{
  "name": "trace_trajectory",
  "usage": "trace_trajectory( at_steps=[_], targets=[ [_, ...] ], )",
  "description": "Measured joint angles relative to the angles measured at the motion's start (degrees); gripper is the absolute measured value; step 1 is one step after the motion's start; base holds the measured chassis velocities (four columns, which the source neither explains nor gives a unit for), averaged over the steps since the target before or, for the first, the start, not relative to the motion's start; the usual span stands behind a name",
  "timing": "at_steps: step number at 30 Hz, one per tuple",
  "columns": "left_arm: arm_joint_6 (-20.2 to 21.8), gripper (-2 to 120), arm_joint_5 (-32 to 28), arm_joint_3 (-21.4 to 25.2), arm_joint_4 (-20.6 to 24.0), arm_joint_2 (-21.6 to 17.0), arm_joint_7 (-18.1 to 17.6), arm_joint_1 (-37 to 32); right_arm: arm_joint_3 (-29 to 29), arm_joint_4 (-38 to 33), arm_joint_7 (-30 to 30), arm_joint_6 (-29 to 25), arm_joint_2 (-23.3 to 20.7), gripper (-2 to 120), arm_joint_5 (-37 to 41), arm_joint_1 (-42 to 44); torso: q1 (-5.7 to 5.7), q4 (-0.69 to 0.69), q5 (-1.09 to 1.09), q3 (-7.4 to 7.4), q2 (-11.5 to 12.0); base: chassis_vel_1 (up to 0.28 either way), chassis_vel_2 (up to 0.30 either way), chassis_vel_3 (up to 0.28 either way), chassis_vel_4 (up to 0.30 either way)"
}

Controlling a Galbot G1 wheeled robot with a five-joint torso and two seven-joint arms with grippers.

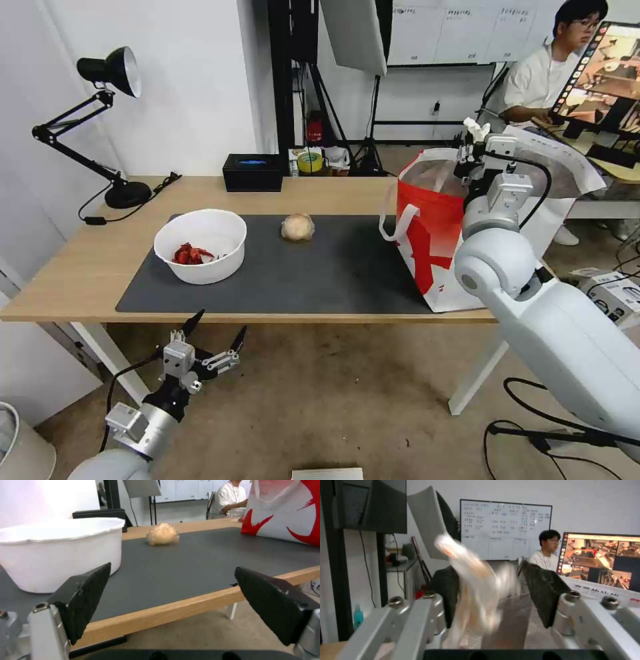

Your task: Pick up the trash from the table and place it into the takeout bag.

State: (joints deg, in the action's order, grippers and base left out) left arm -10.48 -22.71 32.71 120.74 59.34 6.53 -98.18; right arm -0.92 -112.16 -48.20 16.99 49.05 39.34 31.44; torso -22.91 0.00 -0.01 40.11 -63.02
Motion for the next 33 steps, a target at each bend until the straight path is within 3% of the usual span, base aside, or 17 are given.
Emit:
trace_trajectory(
  at_steps=[12, 17, 27, 33],
  targets=[
    [0.14, 100, 0.03, 0.38, 0.73, 0.56, 0.04, -0.71, 0.00, -0.45, 0.84, 0.15, -1.15, 98, 1.24, -0.26, 0.00, 0.00, 0.00, 0.00, 0.00, 0.000, 0.000, 0.000, 0.000],
    [0.14, 100, 0.12, 0.56, 0.73, 1.05, 0.04, -0.68, 0.00, -1.19, 2.39, -0.06, -2.10, 100, 2.35, -0.26, 0.00, 0.00, 0.00, 0.00, 0.00, 0.000, 0.000, 0.000, 0.000],
    [0.13, 100, 0.10, 0.31, 1.25, 1.09, -0.06, 0.19, 0.19, -7.81, 24.63, -6.19, -8.22, 100, 13.23, 0.84, 0.00, 0.00, 0.01, 0.00, 0.00, 0.000, 0.000, 0.000, 0.000],
    [0.13, 100, 0.08, -0.16, 1.25, 1.03, -0.07, 0.48, -1.25, -10.82, 32.50, -6.82, -9.53, 100, 15.99, 5.90, 0.00, 0.02, 0.01, 0.00, 0.00, 0.000, 0.000, 0.000, 0.000]
  ],
)
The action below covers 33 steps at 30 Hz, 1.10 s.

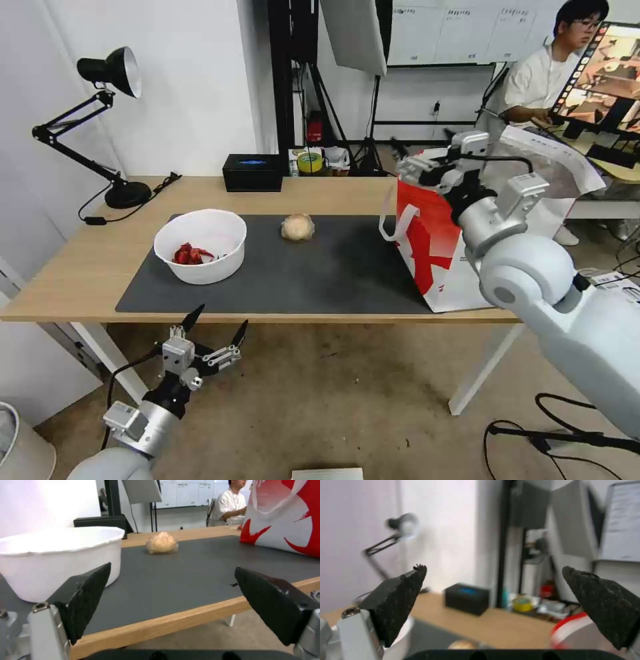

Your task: Pick up the trash from the table and place it into the takeout bag.

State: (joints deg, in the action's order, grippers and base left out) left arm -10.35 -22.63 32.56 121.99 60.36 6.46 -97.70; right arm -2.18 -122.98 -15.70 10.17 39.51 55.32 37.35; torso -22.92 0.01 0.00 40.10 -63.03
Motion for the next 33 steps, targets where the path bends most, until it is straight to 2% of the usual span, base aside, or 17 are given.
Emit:
trace_trajectory(
  at_steps=[1, 3, 4, 9, 13, 26, 33],
  targets=[
    [0.07, 100, -0.16, -0.75, -0.22, -0.67, -0.03, 0.87, -1.66, -1.52, 2.74, -0.03, -0.79, 100, 0.35, 4.00, 0.00, 0.01, -0.02, 0.00, 0.00, 0.000, 0.000, 0.000, 0.000],
    [0.17, 100, -0.30, -1.26, -0.46, -1.18, -0.09, 1.59, -2.53, -2.31, 3.60, -0.04, -1.30, 100, 0.39, 5.97, 0.00, -0.01, -0.03, 0.00, 0.00, 0.000, 0.000, 0.000, 0.000],
    [0.23, 100, -0.46, -1.74, -0.68, -1.63, -0.11, 2.32, -3.32, -3.15, 4.43, -0.12, -1.91, 100, 0.39, 8.10, 0.00, -0.07, 0.00, -0.01, 0.00, 0.000, 0.000, 0.000, 0.000],
    [0.29, 100, -0.53, -1.75, -0.53, -1.45, -0.15, 2.25, -3.90, -4.35, 6.11, -0.20, -2.80, 100, -0.06, 12.31, 0.00, -0.01, 0.01, 0.00, 0.00, 0.000, 0.000, 0.000, 0.000],
    [0.29, 100, -0.46, -1.52, -0.35, -0.94, -0.15, 1.98, -4.01, -4.52, 6.58, -0.21, -2.79, 100, -1.06, 14.08, 0.00, 0.00, 0.01, 0.00, 0.00, 0.000, 0.000, 0.000, 0.000],
    [-0.40, 100, 0.06, 0.28, 0.01, 0.28, -0.03, -0.10, -6.42, -2.41, 9.97, -4.34, 1.95, 100, -10.91, 28.56, 0.00, -0.01, 0.00, 0.00, 0.00, 0.000, 0.000, 0.000, 0.000],
    [-0.99, 100, 0.04, 0.99, 0.02, 0.33, 0.07, -0.92, -7.37, -1.52, 9.03, -7.88, 5.63, 100, -16.62, 35.63, 0.00, -0.01, 0.01, 0.00, 0.00, 0.000, 0.000, 0.000, 0.000]
  ],
)
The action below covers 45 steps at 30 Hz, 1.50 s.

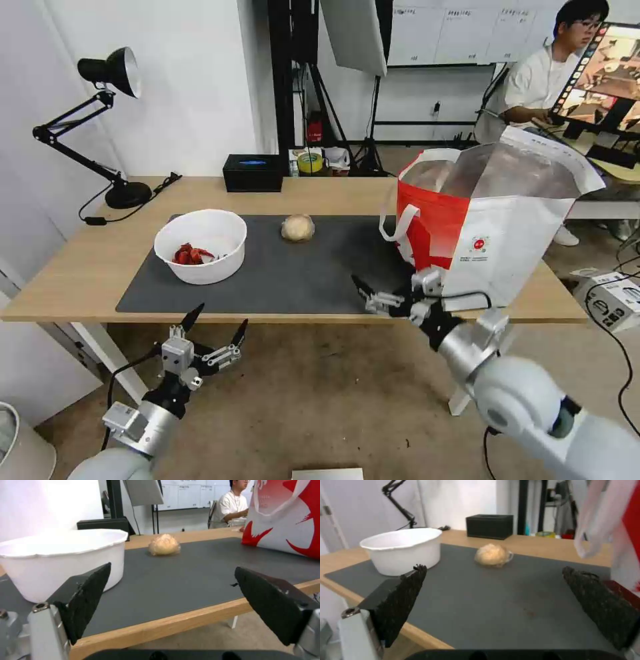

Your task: Pick up the trash from the table and place it into the takeout bag.

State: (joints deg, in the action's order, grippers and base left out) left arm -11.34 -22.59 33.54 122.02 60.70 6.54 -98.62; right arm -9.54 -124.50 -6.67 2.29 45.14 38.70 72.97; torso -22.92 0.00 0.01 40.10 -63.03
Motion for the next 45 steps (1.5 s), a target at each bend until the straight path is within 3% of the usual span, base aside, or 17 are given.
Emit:
trace_trajectory(
  at_steps=[8, 10, 19, 29, 45],
  targets=[
    [-0.17, 100, -0.06, 0.29, -0.27, 0.00, 0.02, -0.35, -1.27, -0.29, -5.03, -3.69, 5.29, 100, -6.82, 7.47, 0.00, 0.00, 0.00, 0.00, 0.00, 0.000, 0.000, 0.000, 0.000],
    [-0.22, 100, -0.03, 0.29, -0.54, 0.04, 0.04, -0.52, -1.54, -0.40, -6.73, -5.22, 8.30, 100, -10.88, 12.29, 0.00, -0.01, 0.00, 0.00, 0.00, 0.000, 0.000, 0.000, 0.000],
    [-0.25, 100, 0.41, 0.27, -0.88, 0.12, 0.06, -1.02, -1.43, 1.44, -7.38, -7.97, 12.58, 100, -16.63, 17.97, 0.00, -0.01, -0.01, 0.00, 0.00, 0.000, 0.000, 0.000, 0.000],
    [-0.27, 100, 2.04, 0.29, -2.34, 0.98, -0.13, -1.72, -1.95, 1.84, -10.67, -8.76, 13.91, 100, -19.24, 19.98, 0.00, 0.00, 0.00, 0.00, 0.00, 0.000, 0.000, 0.000, 0.000],
    [-0.38, 100, 2.59, 0.43, -3.33, 1.21, -0.17, -2.19, -1.75, 1.83, -11.01, -8.75, 13.51, 100, -18.90, 19.14, 0.00, 0.00, 0.00, 0.00, 0.01, 0.000, 0.000, 0.000, 0.000]
  ],
)
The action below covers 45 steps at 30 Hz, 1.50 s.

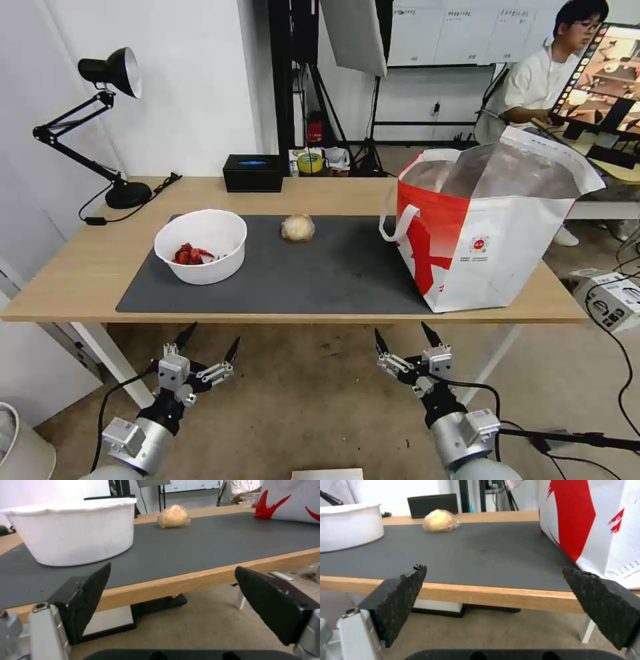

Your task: Pick up the trash from the table and place it into the takeout bag.

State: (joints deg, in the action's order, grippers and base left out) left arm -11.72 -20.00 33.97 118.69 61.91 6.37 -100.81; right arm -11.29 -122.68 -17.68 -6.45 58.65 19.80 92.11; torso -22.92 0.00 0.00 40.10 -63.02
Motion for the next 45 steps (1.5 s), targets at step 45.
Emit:
trace_trajectory(
  at_steps=[45],
  targets=[
    [1.16, 100, -1.83, -2.05, -4.70, -2.15, -0.68, 6.79, 27.93, 24.48, -0.05, 12.07, 0.94, 100, 24.20, -58.08, -0.01, 0.01, 0.01, 0.01, 0.01, 0.000, 0.000, 0.000, 0.000]
  ],
)
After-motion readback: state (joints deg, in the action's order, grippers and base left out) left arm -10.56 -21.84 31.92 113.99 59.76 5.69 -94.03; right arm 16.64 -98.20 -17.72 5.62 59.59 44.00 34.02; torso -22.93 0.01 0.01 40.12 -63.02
